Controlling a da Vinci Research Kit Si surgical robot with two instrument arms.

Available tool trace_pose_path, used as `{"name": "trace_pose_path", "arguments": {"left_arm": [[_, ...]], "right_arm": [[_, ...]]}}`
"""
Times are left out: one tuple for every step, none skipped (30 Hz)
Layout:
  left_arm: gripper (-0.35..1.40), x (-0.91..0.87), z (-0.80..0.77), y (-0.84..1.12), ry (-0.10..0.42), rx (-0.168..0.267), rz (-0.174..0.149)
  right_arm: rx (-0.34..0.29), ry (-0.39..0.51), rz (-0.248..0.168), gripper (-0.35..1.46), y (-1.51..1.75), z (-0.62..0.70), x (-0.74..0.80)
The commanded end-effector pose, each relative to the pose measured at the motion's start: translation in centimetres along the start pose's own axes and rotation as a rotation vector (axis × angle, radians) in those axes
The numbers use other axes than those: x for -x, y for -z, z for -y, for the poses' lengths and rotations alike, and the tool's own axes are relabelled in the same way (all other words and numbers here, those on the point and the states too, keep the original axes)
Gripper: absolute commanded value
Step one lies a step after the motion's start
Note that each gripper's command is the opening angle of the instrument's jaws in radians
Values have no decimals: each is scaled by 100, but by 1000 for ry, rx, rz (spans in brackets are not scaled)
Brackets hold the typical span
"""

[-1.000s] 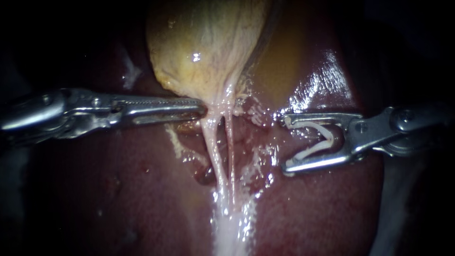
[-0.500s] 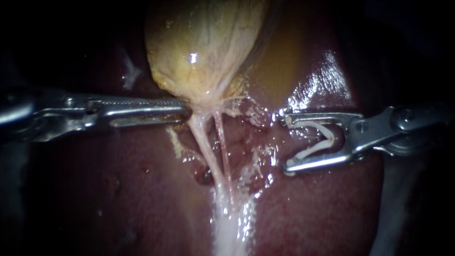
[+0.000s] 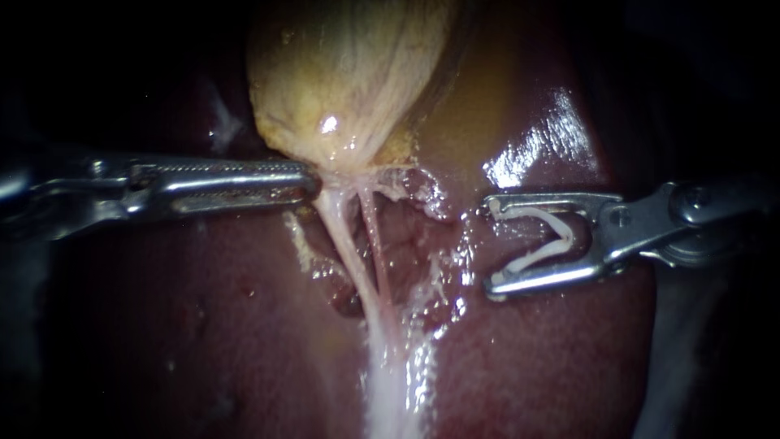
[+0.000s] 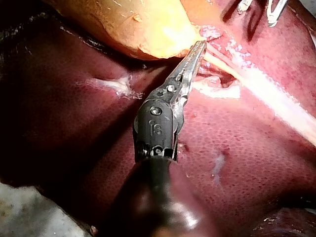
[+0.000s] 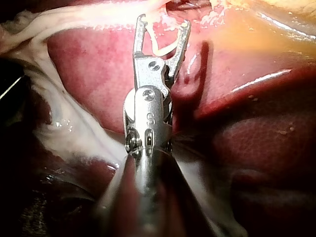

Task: Grabbing gallbladder

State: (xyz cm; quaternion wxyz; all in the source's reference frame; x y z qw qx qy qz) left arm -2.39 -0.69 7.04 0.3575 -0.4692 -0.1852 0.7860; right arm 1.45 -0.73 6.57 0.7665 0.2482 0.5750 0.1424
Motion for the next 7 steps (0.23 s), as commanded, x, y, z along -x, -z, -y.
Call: {"name": "trace_pose_path", "arguments": {"left_arm": [[-35, 0, 0, 0, 0, 0, 0], [-35, 0, 0, 0, 0, 0, 0], [-35, 0, 0, 0, 0, 0, 0], [-35, 0, 0, 0, 0, 0, 0], [-35, 0, 1, 0, 0, 0, 0], [-35, 0, 1, 0, 0, 0, 0], [-35, 0, 1, 0, -1, 0, 0]], "right_arm": [[0, 0, 0, 50, 0, 0, 0], [0, 0, 0, 50, 0, 0, 0], [0, 0, 0, 50, 0, 0, 0], [0, 0, 0, 50, 0, 0, 0], [0, 0, 0, 50, 0, 0, 0], [0, 0, 0, 50, 0, 0, 0], [0, 0, 0, 50, 0, 0, 0]]}}
